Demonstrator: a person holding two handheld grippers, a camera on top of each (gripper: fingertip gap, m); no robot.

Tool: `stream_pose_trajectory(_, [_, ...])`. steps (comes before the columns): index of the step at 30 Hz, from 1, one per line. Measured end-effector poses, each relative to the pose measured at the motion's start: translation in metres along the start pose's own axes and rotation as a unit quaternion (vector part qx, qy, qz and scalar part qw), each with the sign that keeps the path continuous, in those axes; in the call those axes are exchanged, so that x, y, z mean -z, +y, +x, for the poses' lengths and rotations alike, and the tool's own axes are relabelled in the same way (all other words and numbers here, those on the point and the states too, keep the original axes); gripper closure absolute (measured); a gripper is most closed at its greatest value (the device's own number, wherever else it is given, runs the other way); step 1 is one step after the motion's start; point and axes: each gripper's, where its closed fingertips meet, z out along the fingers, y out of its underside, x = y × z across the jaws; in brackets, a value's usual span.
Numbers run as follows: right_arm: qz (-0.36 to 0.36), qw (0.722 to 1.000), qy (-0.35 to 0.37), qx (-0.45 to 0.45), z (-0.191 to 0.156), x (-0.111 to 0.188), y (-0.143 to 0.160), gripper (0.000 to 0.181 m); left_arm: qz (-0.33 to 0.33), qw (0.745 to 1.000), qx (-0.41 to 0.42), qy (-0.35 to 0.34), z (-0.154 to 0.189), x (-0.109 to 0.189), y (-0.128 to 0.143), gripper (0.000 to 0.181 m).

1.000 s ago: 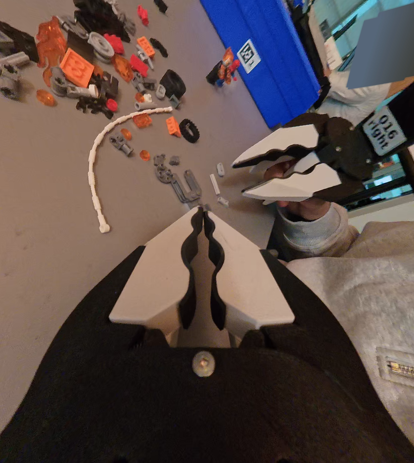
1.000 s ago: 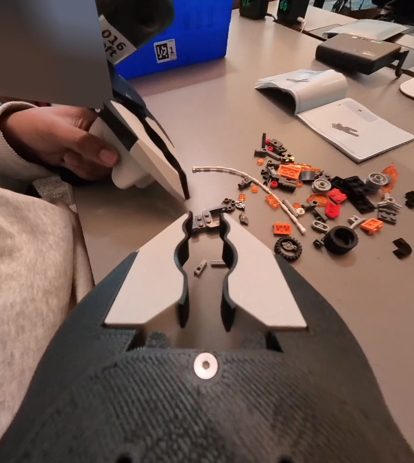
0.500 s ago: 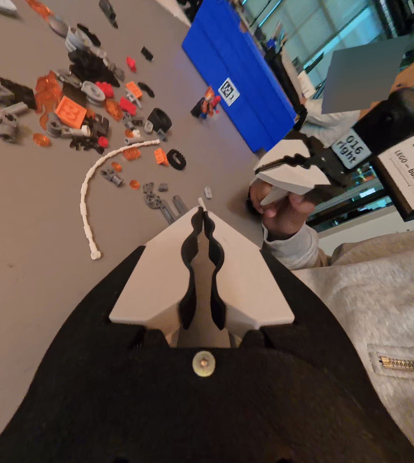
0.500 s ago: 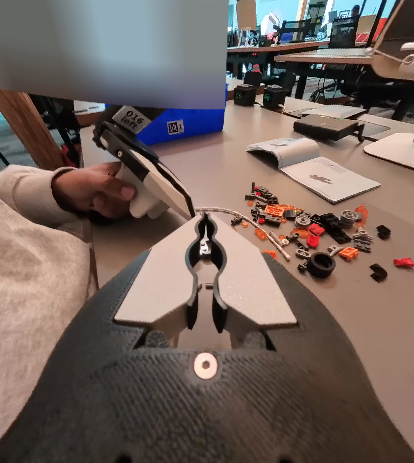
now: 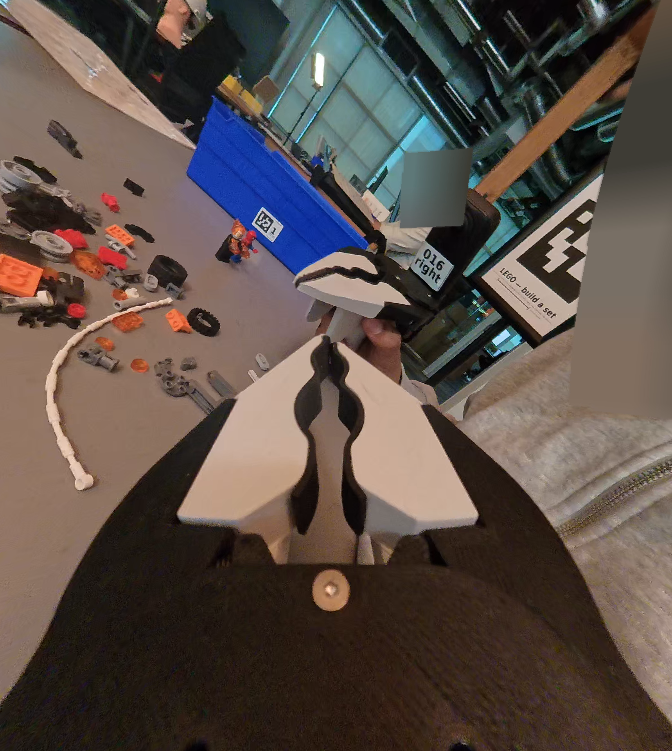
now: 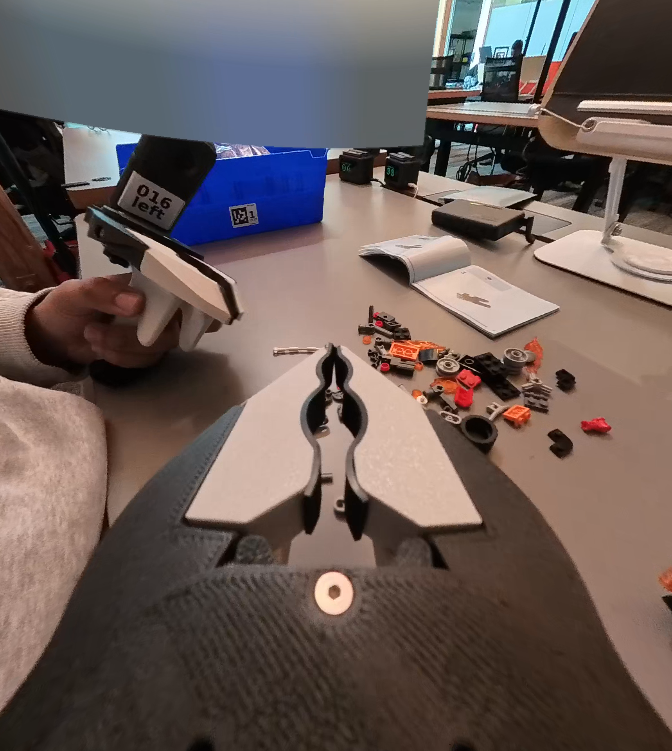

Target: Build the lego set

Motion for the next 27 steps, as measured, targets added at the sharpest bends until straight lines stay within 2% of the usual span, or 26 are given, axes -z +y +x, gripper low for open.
stream_pose_trajectory(6, [0.011, 1.000, -0.003, -0.016, 0.004, 0.001, -0.003, 0.181, 0.011, 1.000, 0.001, 0.019, 0.004, 0.000, -0.004, 0.181])
stream_pose_trajectory(11, [0.020, 0.999, -0.007, -0.026, 0.005, 0.001, -0.005, 0.181, 0.057, 0.998, -0.031, 0.016, 0.006, 0.010, -0.017, 0.181])
stream_pose_trajectory(14, [0.019, 0.999, -0.011, -0.025, 0.004, 0.000, -0.005, 0.181, 0.043, 0.998, -0.040, 0.019, 0.008, 0.007, -0.013, 0.181])
stream_pose_trajectory(23, [0.045, 0.998, -0.018, -0.025, 0.000, 0.005, -0.012, 0.181, 0.000, 0.994, -0.082, -0.076, -0.009, -0.005, -0.005, 0.181])
stream_pose_trajectory(24, [0.051, 0.998, -0.019, -0.027, 0.000, 0.006, -0.013, 0.181, -0.017, 0.991, -0.099, -0.089, -0.011, -0.006, -0.003, 0.179])
stream_pose_trajectory(25, [0.057, 0.998, -0.020, -0.030, 0.000, 0.007, -0.015, 0.181, -0.039, 0.988, -0.119, -0.089, -0.009, -0.008, 0.000, 0.170])
stream_pose_trajectory(26, [0.063, 0.997, -0.021, -0.035, 0.000, 0.009, -0.016, 0.181, -0.054, 0.986, -0.135, -0.088, -0.005, -0.009, 0.000, 0.154])
stream_pose_trajectory(27, [0.071, 0.996, -0.023, -0.042, 0.001, 0.011, -0.018, 0.181, -0.055, 0.983, -0.147, -0.097, -0.003, -0.008, -0.006, 0.147])
